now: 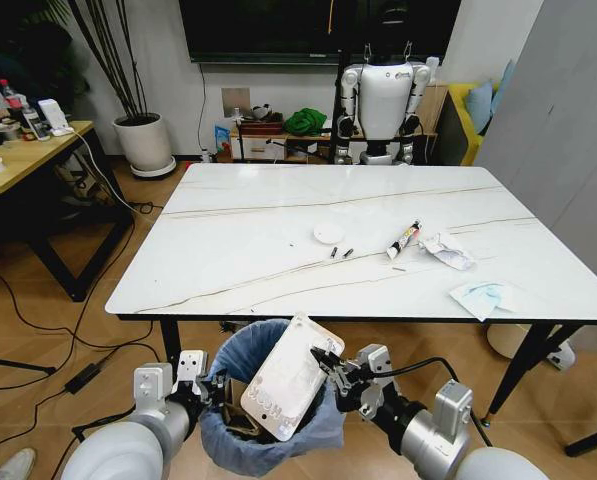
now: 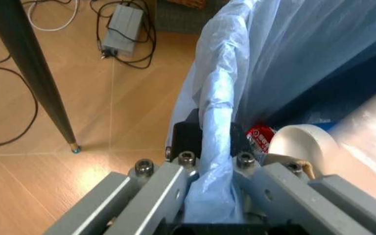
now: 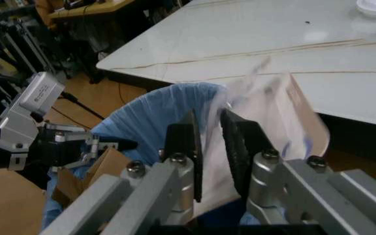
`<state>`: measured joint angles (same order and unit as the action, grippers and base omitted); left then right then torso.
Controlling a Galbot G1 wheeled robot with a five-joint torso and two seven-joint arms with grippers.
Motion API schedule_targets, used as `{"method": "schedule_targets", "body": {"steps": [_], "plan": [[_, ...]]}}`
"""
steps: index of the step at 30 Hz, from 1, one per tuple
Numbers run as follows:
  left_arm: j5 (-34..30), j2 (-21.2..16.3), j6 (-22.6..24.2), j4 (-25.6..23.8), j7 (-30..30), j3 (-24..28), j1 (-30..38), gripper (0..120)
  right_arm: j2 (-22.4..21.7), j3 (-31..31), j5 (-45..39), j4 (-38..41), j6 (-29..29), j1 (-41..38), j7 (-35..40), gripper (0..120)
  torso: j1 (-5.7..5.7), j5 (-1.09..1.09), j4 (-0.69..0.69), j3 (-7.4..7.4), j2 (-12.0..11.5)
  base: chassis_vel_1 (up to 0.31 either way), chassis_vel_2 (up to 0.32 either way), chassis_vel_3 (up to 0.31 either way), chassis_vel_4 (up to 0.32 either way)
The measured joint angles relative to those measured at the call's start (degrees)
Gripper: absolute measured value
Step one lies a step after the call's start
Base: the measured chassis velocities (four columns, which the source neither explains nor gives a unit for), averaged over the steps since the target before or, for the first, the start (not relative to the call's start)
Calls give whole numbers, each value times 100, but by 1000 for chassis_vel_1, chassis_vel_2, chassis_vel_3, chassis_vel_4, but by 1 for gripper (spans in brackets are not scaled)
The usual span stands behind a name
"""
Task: Pick up the trash bin and place the trash from the table into it.
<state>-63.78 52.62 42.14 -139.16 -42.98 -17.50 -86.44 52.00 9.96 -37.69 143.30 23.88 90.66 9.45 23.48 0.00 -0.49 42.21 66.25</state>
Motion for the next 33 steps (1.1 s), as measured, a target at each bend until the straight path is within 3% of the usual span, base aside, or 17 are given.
{"method": "schedule_targets", "body": {"steps": [8,13,21,23,28,33], "plan": [[7,2,0,-13,-27,26,-18,0,-53,-46,76,-4,-2,-76,24,46,0,0,0,0,0,0,0,0,0],[19,2,0,-39,-30,18,-49,0,-57,77,-80,-5,-14,-224,100,60,0,0,0,0,0,0,0,0,0],[82,18,0,-125,-27,-9,-157,0,-92,695,-1446,-5,27,-1180,823,93,0,1,1,0,0,0,0,0,0],[86,19,0,-130,-27,-11,-165,0,-97,729,-1506,-5,31,-1246,873,94,0,1,0,0,0,0,0,0,0],[131,0,0,-158,-11,-40,-222,0,-133,960,-1644,-914,17,-1999,1176,100,0,1,0,1,0,0,0,0,0],[145,-27,0,-159,11,23,-227,0,-78,692,-1566,-1608,66,-2703,1474,100,0,0,0,1,0,0,0,0,0]]}}
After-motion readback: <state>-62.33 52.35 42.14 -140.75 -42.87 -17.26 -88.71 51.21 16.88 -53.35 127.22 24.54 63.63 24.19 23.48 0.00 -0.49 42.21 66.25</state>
